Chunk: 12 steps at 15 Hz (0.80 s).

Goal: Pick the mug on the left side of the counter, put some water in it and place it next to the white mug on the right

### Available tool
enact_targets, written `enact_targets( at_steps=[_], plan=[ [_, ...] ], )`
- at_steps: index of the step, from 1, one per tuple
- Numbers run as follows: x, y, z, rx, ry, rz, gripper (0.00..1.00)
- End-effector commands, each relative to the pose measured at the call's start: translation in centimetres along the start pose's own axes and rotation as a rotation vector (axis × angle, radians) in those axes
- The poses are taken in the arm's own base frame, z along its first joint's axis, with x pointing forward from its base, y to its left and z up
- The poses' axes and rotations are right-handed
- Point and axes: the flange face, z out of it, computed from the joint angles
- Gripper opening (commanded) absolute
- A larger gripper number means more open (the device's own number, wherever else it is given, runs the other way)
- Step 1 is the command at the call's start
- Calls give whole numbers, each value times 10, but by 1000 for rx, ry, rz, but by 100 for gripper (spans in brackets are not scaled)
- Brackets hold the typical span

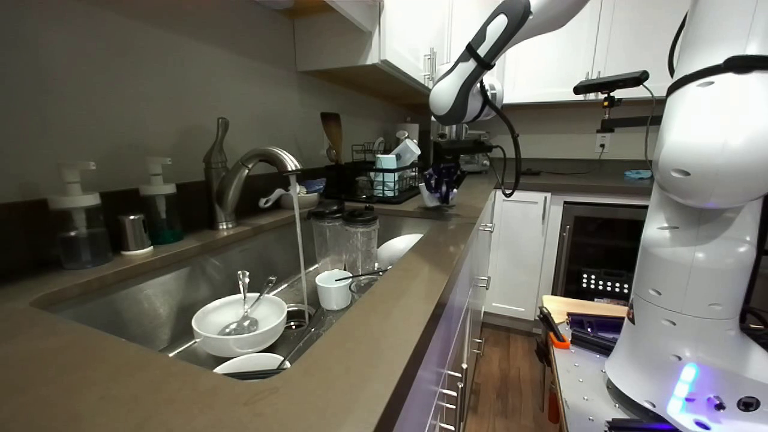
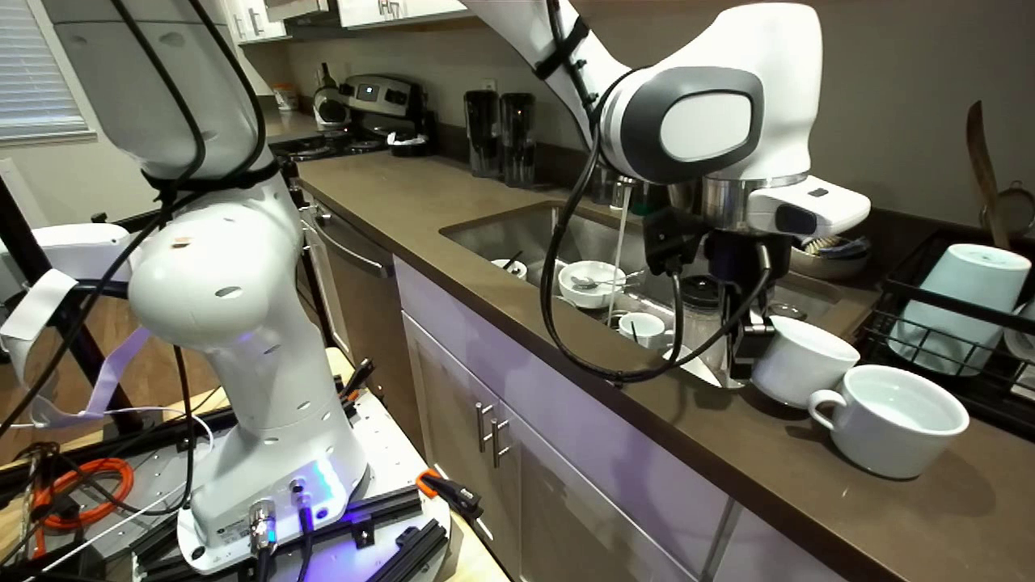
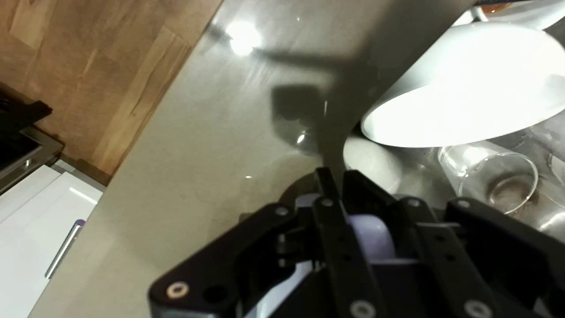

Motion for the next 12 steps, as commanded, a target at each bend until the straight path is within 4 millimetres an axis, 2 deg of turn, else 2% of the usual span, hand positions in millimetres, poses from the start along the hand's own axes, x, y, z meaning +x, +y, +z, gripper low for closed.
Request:
enact_targets(
  at_steps=[1,9,12],
  plan=[
    [18,3,-6,-13,21,17,4],
    [38,13,-1,-18,25,41,4],
    [37,6,-1,-10,25,28,4]
  ],
)
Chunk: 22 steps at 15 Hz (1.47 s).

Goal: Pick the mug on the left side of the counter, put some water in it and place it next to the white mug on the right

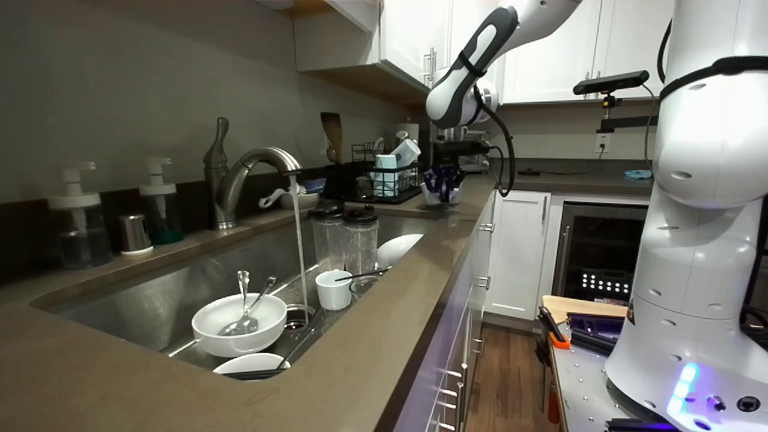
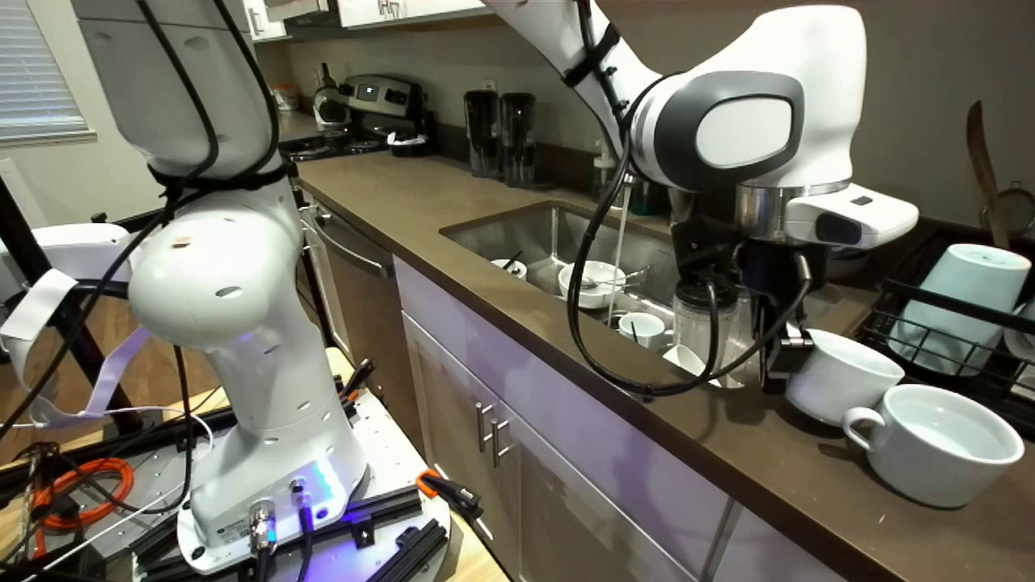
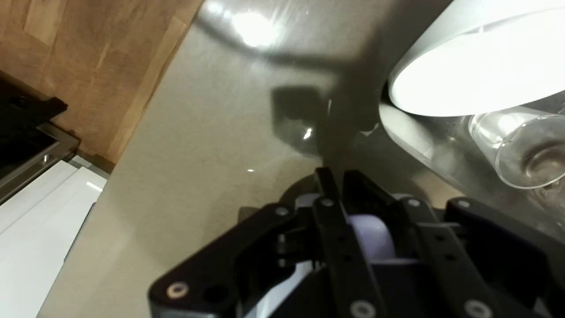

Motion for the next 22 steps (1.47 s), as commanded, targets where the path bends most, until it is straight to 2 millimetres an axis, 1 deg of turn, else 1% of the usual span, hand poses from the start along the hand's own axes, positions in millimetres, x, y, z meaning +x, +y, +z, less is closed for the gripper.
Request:
enact_targets(
  at_steps=[1,6,11,12,13,14,15,16,17,19,22],
  plan=[
    [7,-9,-9,22,11,-12,4],
    [4,-27,0,41,0,-30,4],
    [5,-31,4,104,-22,-13,5],
    [4,-31,3,122,-31,-11,9],
    [4,-31,3,127,-31,-9,23],
    [2,-31,2,132,-32,-11,24],
    [1,-31,1,132,-32,-11,45],
    [0,-31,0,131,-34,-11,49],
    [-1,-31,0,129,-34,-11,49],
    [-7,-31,-4,127,-40,-13,61],
    [-19,-30,-17,132,-61,-21,79]
  ],
)
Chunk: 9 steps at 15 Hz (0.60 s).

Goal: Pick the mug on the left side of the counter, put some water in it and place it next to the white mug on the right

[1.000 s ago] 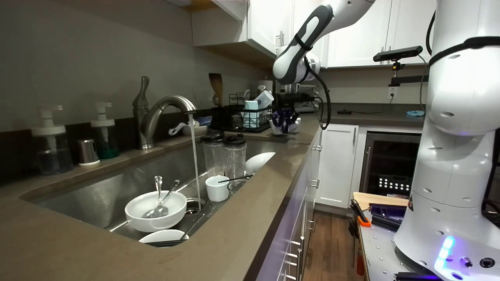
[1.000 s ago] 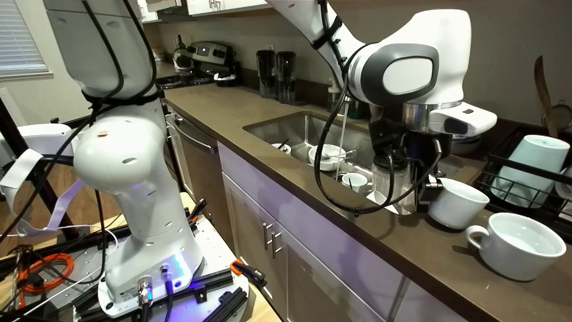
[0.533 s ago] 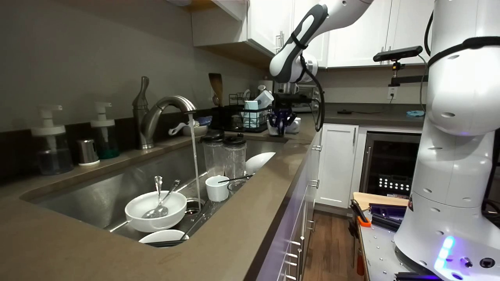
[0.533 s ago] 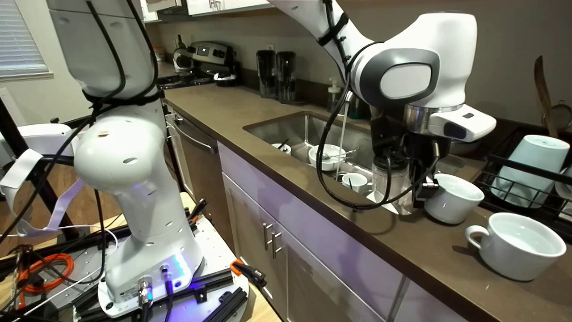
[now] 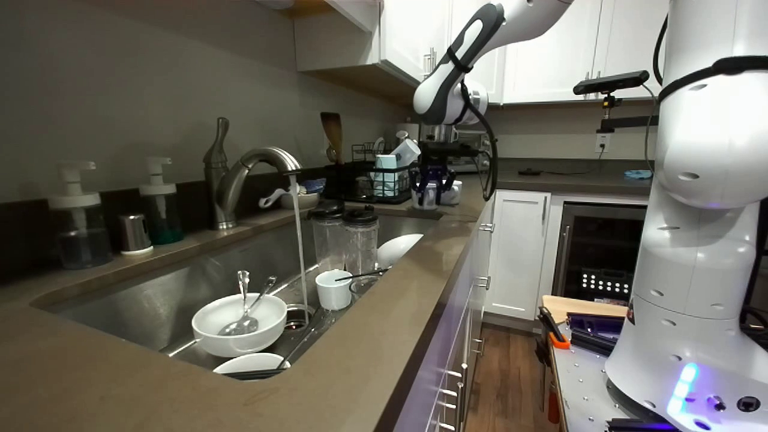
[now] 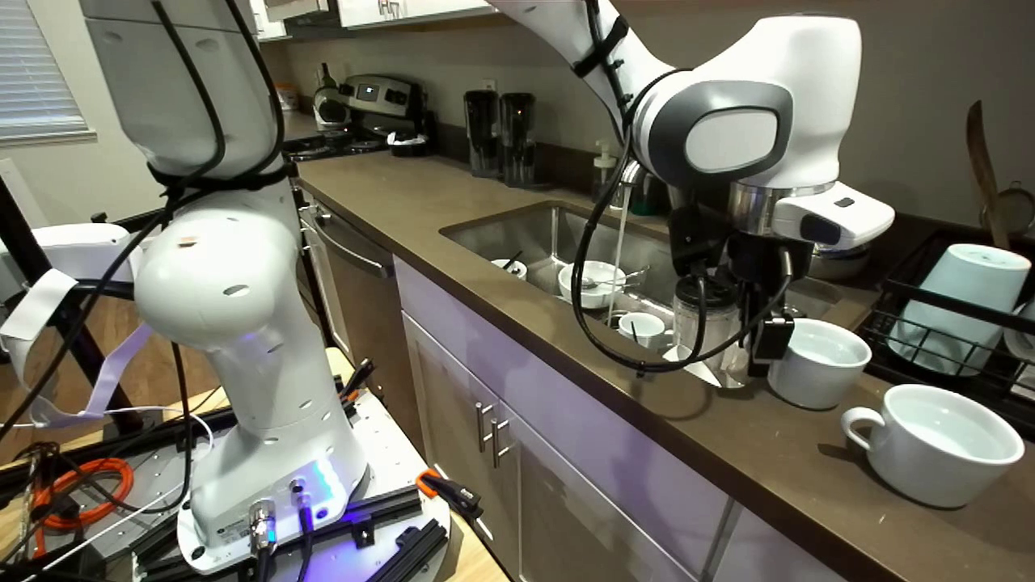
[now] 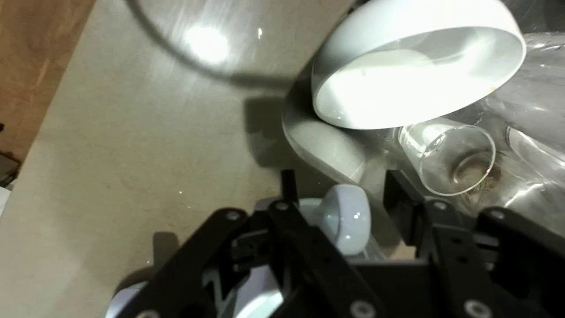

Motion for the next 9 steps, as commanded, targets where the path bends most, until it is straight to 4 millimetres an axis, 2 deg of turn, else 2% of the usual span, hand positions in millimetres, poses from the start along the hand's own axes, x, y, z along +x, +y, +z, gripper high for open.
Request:
enact_targets(
  at_steps=[1,3,4,9],
  plan=[
    [-22,-2,-21,30,-29,-33,85],
    [-37,-5,-32,28,-40,-46,98],
    [-44,-7,-37,31,-44,-58,100],
    [-84,-11,-71,1,46,-137,100]
  ],
)
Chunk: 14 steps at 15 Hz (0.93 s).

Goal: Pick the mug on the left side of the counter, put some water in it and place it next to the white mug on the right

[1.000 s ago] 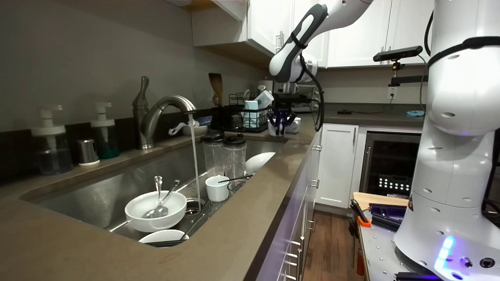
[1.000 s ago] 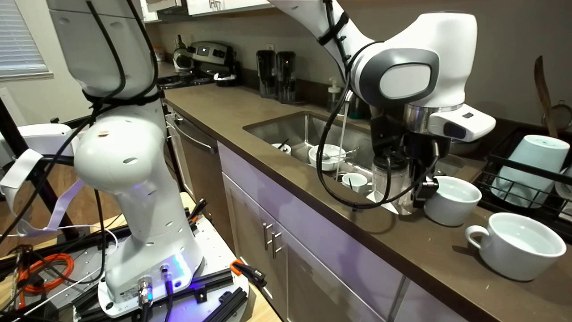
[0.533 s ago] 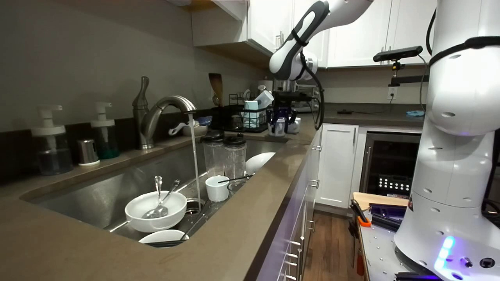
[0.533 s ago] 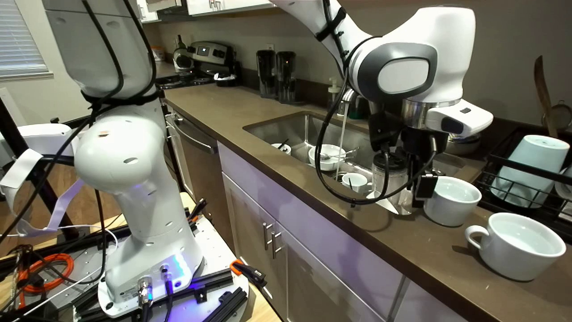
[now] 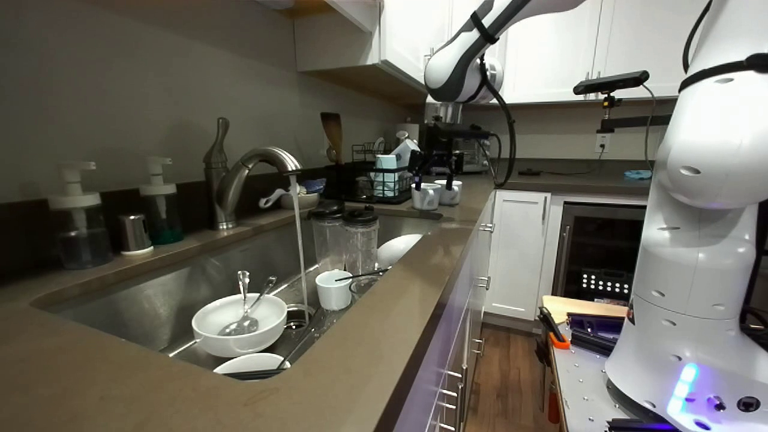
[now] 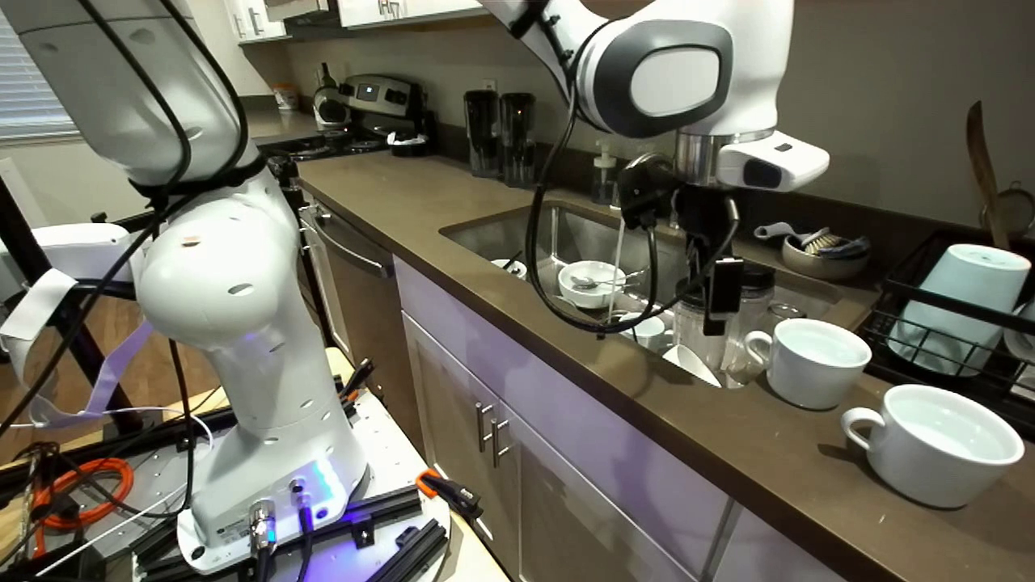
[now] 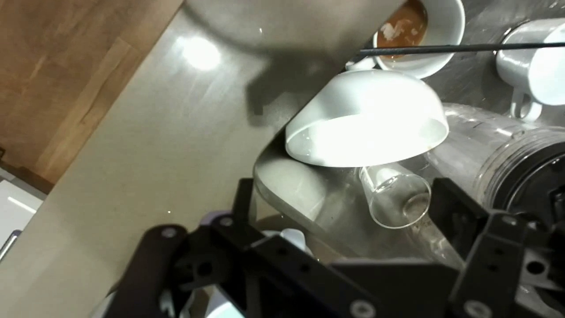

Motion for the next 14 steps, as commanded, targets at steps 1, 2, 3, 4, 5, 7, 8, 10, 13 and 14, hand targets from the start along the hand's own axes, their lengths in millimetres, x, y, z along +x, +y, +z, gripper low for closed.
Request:
enact_targets(
  at_steps=[1,2,3,4,5,7,8,10,13,14],
  plan=[
    [-39,-1,-31,-15,76,-51,100],
    [-46,-2,-35,-21,94,-68,100],
    [-55,-4,-41,-23,116,-86,100],
    [-64,-5,-46,-23,139,-112,100],
    [-71,-8,-50,-21,158,-138,100],
    [-86,-11,-58,-11,183,-177,100],
    [-93,-13,-61,-2,192,-193,100],
    [-105,-16,-65,14,206,-231,100],
    [-120,-17,-69,32,218,-318,100],
    [-107,-19,-67,18,192,-259,100]
  ],
)
